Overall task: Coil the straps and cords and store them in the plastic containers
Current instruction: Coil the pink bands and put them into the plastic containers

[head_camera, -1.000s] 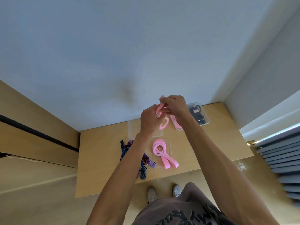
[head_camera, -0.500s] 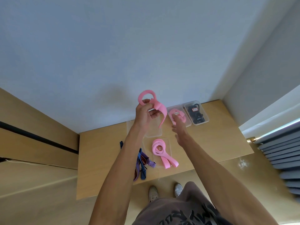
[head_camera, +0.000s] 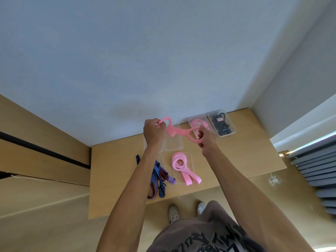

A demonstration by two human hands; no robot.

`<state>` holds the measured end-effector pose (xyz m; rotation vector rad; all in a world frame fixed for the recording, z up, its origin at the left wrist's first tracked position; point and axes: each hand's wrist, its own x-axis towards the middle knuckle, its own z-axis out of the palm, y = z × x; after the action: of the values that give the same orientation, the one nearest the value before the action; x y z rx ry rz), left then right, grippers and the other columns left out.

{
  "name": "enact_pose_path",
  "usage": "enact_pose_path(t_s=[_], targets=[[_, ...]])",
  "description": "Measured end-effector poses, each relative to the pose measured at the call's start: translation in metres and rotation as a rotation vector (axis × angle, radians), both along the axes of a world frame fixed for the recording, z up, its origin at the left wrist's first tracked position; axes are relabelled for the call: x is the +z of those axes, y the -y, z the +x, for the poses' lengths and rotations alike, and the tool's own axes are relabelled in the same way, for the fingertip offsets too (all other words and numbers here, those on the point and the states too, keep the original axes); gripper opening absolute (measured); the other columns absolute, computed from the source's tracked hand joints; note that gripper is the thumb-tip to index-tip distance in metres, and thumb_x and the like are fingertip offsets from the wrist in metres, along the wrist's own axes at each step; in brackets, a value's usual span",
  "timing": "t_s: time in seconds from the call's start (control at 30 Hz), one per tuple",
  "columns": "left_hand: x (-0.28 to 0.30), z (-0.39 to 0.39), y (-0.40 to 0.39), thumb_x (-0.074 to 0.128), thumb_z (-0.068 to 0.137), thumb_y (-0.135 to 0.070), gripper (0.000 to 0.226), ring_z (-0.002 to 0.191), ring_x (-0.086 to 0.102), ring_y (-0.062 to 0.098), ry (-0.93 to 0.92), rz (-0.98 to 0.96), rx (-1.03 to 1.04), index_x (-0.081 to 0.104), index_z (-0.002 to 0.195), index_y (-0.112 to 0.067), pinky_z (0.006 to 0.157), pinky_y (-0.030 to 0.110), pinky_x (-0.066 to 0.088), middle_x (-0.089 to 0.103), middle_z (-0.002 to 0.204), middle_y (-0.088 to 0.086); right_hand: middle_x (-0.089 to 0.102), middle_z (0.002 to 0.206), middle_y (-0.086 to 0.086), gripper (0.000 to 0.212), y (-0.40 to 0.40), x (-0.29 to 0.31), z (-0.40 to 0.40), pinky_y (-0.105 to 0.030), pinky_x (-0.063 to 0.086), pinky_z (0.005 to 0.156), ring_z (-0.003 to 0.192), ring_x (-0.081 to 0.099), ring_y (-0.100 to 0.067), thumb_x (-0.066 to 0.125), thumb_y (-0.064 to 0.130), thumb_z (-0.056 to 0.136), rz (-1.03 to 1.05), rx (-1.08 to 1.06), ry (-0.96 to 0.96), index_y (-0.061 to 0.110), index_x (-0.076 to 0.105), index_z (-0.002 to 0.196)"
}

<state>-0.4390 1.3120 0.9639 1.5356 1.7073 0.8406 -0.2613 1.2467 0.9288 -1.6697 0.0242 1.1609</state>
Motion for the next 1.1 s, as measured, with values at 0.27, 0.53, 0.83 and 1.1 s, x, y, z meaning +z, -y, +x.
enact_pose_path(t_s=[0.27,0.53,0.83,1.1], targets=[[0.001,0.030,0.016,0.071,0.081,-0.019,0.014,0.067,0.064,0.022,0.396,-0.244,-0.189,0.071,0.068,-0.014,0.068,0.037,0.054,0.068,0.066,0.001,0.071,0.065,0.006,0.008,-0.015,0.030,-0.026,-0.026,0.058,0.060,0.063,0.069,-0.014,0.072,0.012,0.085,0.254,0.281,0.288,0.011,0.072,0.093],[0.003,0.024,0.010,0.067,0.092,-0.024,0.011,0.087,0.074,0.026,0.420,-0.134,-0.227,0.076,0.091,-0.017,0.078,0.043,0.061,0.076,0.088,0.003,0.075,0.072,-0.005,0.039,-0.015,0.048,-0.032,-0.033,0.062,0.074,0.073,0.075,-0.020,0.068,0.050,0.086,0.353,0.383,0.356,0.014,0.077,0.074],[0.004,0.027,0.002,0.076,0.080,-0.014,0.011,0.086,0.073,0.023,0.404,-0.148,-0.035,0.068,0.087,-0.017,0.079,0.042,0.062,0.075,0.088,0.004,0.073,0.073,0.001,0.022,-0.021,0.053,-0.037,-0.019,0.046,0.059,0.063,0.061,-0.004,0.064,0.026,0.092,0.306,0.443,0.555,0.010,0.075,0.083],[0.037,0.020,0.006,0.041,0.048,-0.002,0.030,0.050,0.045,0.017,0.996,-0.359,0.047,0.059,0.071,-0.009,0.051,0.024,0.036,0.049,0.055,0.004,0.068,0.098,-0.013,0.019,-0.020,0.035,-0.029,-0.026,0.048,0.068,0.080,0.063,-0.018,0.042,0.015,0.100,0.175,0.256,0.236,0.010,0.059,0.092]])
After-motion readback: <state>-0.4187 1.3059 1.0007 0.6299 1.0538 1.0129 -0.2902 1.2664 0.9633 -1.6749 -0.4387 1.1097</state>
